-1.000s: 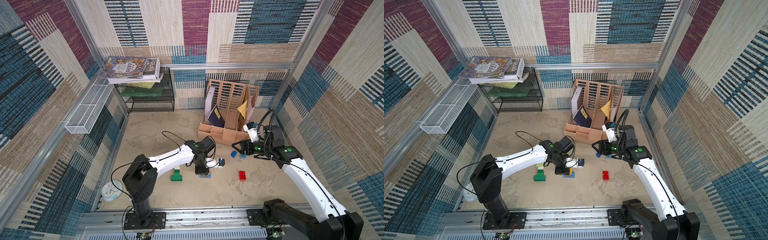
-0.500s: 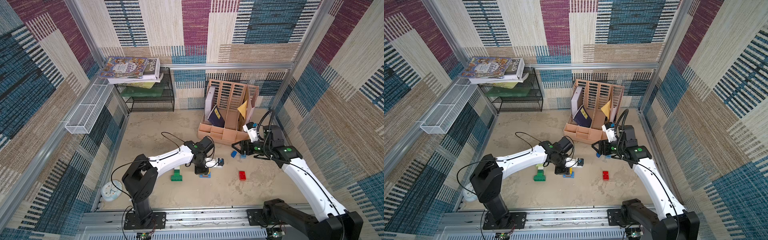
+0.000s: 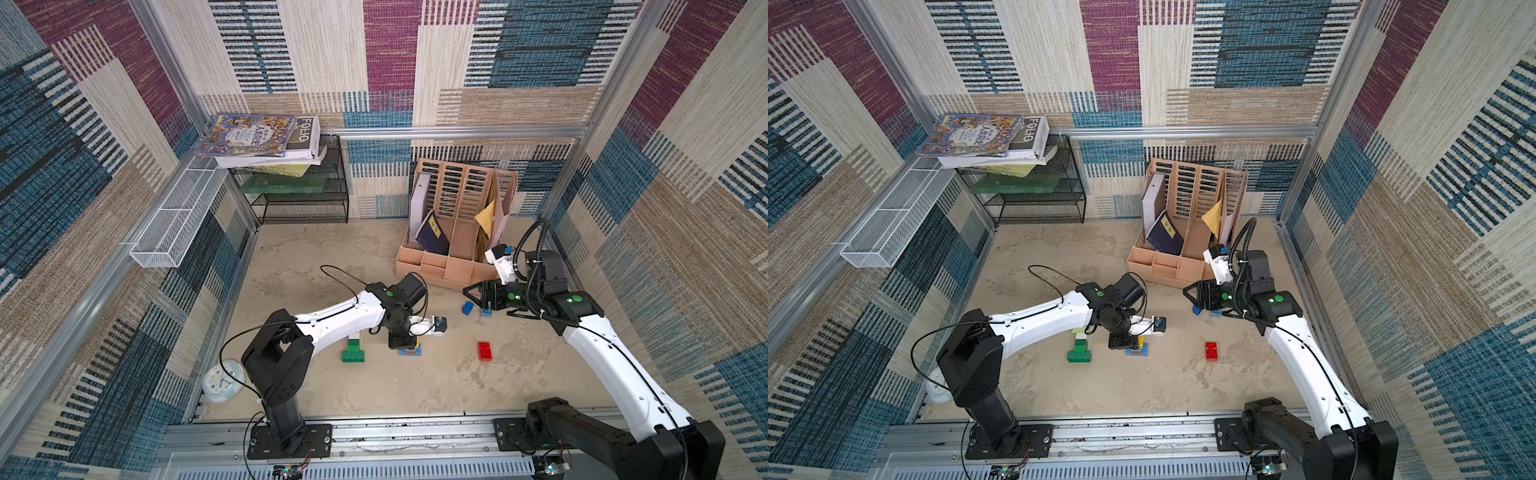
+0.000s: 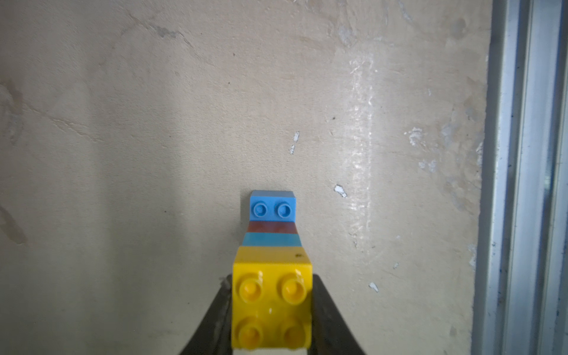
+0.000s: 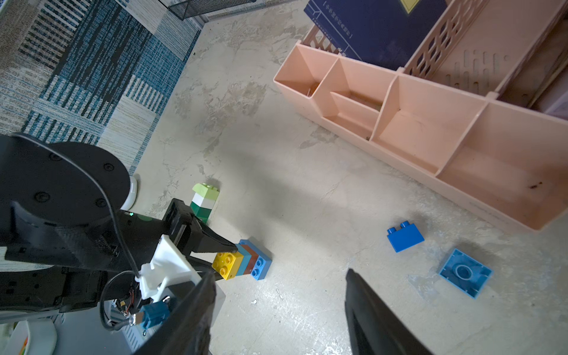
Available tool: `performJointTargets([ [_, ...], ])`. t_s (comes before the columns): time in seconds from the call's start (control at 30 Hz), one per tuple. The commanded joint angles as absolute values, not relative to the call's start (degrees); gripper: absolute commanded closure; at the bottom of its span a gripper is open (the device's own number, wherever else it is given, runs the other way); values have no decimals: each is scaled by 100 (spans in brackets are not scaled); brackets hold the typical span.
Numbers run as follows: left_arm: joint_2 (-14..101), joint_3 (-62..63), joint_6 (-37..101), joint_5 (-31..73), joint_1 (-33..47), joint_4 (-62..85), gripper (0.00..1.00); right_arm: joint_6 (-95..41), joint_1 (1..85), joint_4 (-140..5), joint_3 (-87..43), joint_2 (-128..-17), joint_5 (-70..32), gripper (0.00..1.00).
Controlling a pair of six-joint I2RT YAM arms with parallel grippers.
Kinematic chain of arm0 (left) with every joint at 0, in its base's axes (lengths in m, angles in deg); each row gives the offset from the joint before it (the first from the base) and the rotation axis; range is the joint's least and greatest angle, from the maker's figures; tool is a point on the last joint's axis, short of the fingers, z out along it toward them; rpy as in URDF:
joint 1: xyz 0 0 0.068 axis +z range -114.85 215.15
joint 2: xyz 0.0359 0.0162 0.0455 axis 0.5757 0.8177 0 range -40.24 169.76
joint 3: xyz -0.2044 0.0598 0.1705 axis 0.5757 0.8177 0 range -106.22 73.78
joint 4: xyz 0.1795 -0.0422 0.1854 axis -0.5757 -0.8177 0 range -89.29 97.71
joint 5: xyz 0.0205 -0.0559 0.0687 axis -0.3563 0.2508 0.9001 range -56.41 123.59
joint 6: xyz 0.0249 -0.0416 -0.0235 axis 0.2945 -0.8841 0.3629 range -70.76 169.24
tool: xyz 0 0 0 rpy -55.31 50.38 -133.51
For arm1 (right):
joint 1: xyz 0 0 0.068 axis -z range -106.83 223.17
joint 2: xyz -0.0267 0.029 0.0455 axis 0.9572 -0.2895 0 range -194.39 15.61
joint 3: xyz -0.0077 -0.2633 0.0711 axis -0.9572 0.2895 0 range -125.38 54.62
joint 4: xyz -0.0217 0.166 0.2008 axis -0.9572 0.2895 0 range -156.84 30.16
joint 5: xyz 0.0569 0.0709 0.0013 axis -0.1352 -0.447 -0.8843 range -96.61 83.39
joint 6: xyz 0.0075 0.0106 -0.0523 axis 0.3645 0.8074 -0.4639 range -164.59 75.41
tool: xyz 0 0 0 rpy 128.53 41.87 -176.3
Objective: Assemble the number 1 with lego
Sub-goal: Assemble the lego brick with the lego brick, then adjust the lego brick at the center of the board.
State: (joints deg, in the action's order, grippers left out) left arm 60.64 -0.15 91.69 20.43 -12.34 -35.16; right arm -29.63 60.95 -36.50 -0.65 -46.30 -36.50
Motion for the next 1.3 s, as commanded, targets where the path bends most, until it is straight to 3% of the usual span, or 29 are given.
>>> performJointTargets([
  [0.0,6030,-7,9186,2156,-1206,-3742,72,-2974,6097,-3725,-92,-4635,-3729,32],
  [0.53,5939,27,9127,2130,-1167,-3643,49,-2982,6096,-3727,-86,-4626,-3722,32],
  [0.73,5517,74,9026,1864,-1049,-3511,19,-3079,6120,-3588,-121,-4675,-3678,31],
  [0.8,5239,136,8925,1661,-1045,-3425,13,-3062,6137,-3578,-78,-4666,-3724,31],
  [0.93,4331,621,7774,1379,-1046,-2432,10,-3167,6003,-3608,14,-4687,-3704,33],
  [1.03,3826,1068,6191,1942,-1038,-1511,10,-3042,5412,-3666,102,-4818,-3384,35],
  [1.27,3655,1257,2927,3173,-887,-1738,18,-2127,3867,-4152,233,-5512,-2668,35],
])
